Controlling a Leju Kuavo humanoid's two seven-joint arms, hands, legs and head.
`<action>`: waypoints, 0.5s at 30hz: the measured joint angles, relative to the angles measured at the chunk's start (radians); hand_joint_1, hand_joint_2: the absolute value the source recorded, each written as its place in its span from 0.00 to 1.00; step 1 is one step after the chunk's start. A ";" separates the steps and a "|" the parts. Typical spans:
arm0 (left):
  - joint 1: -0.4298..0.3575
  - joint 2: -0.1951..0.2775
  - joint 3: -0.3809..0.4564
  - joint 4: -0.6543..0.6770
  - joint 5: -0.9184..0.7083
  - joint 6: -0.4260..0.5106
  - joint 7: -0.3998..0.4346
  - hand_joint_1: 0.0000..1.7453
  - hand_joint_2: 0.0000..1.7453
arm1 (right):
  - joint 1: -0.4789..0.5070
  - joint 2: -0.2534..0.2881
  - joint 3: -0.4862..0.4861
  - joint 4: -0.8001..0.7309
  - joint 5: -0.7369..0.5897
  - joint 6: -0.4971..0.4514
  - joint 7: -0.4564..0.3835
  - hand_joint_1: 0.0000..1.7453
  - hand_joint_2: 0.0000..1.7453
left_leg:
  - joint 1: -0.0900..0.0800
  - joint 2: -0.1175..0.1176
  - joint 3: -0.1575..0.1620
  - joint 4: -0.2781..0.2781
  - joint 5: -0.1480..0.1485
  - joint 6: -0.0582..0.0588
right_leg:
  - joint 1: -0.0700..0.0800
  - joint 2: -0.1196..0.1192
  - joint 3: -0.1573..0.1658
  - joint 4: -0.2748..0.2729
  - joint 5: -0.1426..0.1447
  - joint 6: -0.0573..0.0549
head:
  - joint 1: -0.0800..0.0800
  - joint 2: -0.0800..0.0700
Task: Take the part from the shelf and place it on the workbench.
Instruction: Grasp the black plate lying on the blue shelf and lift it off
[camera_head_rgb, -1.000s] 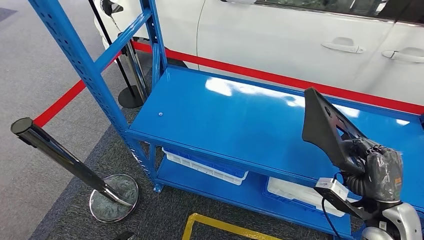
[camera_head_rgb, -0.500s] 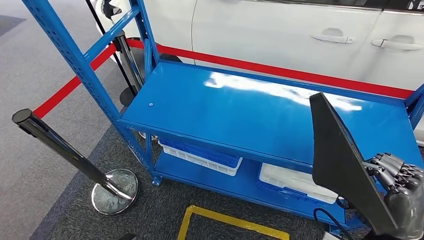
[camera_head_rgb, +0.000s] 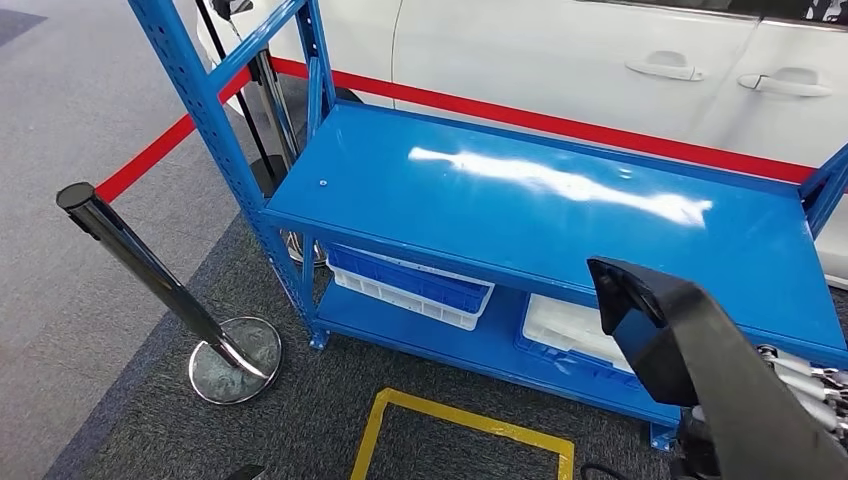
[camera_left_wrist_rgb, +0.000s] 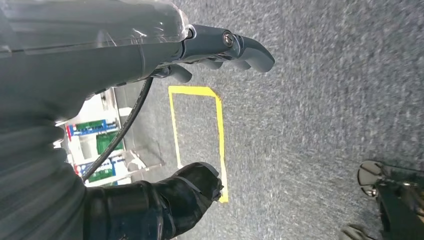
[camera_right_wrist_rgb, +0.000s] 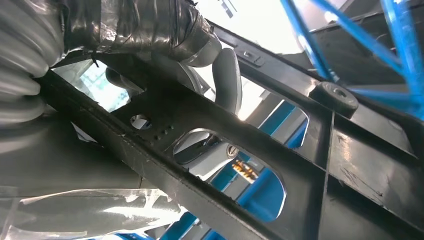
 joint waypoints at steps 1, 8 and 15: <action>0.000 -0.001 0.001 0.000 -0.001 0.000 0.001 0.00 1.00 | 0.001 0.000 0.004 -0.006 0.005 0.003 0.002 1.00 1.00 | 0.002 0.000 -0.018 0.010 0.006 -0.004 | -0.003 0.000 0.040 -0.038 0.026 0.002 | 0.000 0.000; 0.002 -0.002 0.003 0.000 -0.010 -0.002 0.008 0.00 1.00 | 0.013 -0.001 0.021 -0.012 0.018 0.005 0.009 1.00 1.00 | 0.003 -0.004 -0.065 0.043 0.038 -0.047 | 0.003 -0.001 0.160 -0.247 0.052 -0.033 | 0.001 0.000; 0.003 -0.002 0.007 0.000 -0.020 -0.009 0.022 0.00 1.00 | 0.018 -0.002 0.021 0.016 -0.011 0.042 0.043 1.00 1.00 | 0.008 -0.007 -0.098 0.302 -0.154 -0.067 | 0.005 -0.006 0.061 -0.249 0.138 -0.057 | -0.005 0.000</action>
